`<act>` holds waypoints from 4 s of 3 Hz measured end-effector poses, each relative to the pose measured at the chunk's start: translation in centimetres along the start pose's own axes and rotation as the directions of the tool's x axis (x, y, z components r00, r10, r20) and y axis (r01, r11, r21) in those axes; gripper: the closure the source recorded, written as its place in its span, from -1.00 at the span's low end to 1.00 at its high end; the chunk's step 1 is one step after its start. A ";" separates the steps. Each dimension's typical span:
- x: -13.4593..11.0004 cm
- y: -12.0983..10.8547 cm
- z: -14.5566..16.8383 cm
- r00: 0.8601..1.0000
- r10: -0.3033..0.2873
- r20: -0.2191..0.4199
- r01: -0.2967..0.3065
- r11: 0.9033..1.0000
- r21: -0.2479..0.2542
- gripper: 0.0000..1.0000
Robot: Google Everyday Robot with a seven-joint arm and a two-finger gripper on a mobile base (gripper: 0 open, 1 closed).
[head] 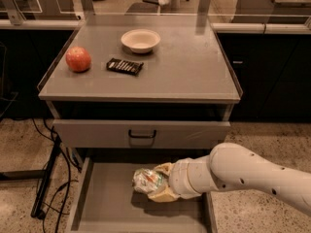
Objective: Place 7up can into middle drawer
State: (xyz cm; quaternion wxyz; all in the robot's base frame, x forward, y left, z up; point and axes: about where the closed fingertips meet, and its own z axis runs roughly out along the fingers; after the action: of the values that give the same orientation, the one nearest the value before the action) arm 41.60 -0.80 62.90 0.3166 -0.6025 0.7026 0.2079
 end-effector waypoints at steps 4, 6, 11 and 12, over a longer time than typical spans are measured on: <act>8.3 -4.0 8.0 0.996 0.088 -0.002 -0.088 0.995 0.049 1.00; 12.7 -5.0 15.1 0.995 0.104 0.006 -0.104 0.994 0.029 1.00; 16.2 -4.8 20.0 0.992 0.129 -0.005 -0.129 0.992 0.008 -0.58; 16.2 -4.8 20.0 0.992 0.129 -0.005 -0.129 0.992 0.008 -1.00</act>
Offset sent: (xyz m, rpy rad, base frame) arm 0.0419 -0.0169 -0.0768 -0.0272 0.0081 -0.1034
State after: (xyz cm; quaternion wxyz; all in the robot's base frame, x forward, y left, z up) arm 49.00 0.19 37.75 0.3029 -0.5550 0.7417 0.2237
